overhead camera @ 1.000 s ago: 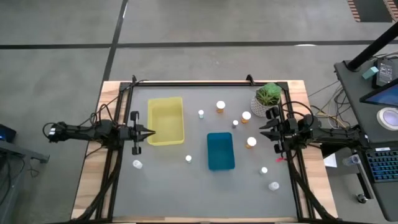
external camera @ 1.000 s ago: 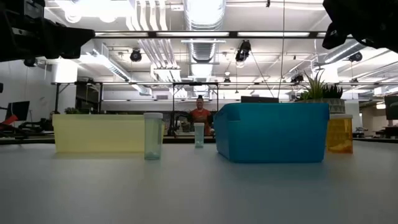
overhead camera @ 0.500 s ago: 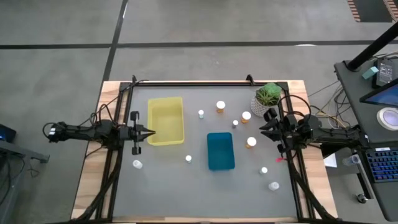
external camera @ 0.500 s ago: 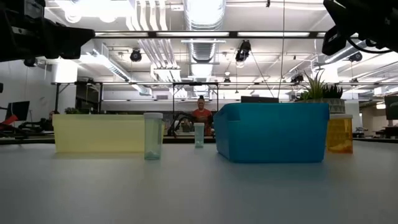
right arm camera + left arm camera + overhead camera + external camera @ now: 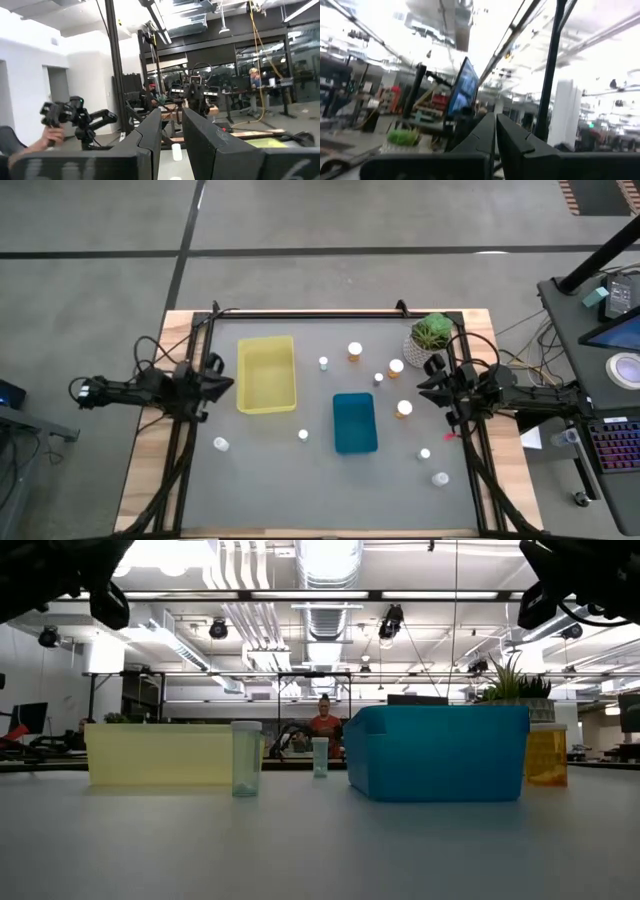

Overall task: Pick and place medicine bottles into bin by pill shape (circle, oval)
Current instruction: Put the top light blue tablet bottle into the yellow bin

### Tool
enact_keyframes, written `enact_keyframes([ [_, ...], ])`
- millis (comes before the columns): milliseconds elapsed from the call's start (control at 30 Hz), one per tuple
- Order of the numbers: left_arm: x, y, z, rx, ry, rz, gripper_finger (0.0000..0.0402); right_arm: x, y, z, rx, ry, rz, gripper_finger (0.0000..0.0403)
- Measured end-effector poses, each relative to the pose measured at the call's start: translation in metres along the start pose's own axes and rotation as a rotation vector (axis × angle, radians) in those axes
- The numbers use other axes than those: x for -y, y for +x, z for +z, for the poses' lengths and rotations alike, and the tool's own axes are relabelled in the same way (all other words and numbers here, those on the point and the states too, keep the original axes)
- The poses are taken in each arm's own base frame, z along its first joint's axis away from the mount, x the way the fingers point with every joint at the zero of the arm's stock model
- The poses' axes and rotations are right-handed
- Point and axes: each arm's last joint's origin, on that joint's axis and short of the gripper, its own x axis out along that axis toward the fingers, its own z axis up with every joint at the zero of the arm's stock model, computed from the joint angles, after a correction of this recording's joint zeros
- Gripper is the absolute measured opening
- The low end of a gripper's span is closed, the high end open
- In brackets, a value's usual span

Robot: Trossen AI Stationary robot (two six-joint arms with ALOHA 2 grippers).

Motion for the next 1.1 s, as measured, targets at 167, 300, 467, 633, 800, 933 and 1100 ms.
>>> enact_keyframes([
  [167,0.001,0.0,0.004,0.039,-0.053,-0.005,0.0,0.002,0.0,0.001,0.021,-0.073,-0.06,0.0068],
  [300,0.0,0.0,0.005,0.06,-0.049,0.038,0.0,0.007,0.0,0.001,0.035,-0.077,-0.224,0.0068],
  [467,-0.006,-0.001,0.007,0.104,-0.046,0.229,0.0,0.01,0.001,0.004,0.076,-0.155,-0.334,0.0068],
  [633,-0.005,0.004,0.012,0.084,0.03,0.26,0.0,0.01,0.004,0.014,0.124,-0.271,-0.369,0.0068],
  [800,-0.002,0.017,0.021,0.044,0.063,0.268,0.0,0.009,0.013,0.029,0.123,-0.361,-0.374,0.0068],
  [933,0.002,0.034,0.032,0.014,0.095,0.272,0.0,0.01,0.018,0.032,0.093,-0.426,-0.379,0.0068],
  [1100,0.005,0.059,0.034,-0.072,0.158,0.285,0.0,0.011,0.021,0.034,0.086,-0.474,-0.38,0.0068],
])
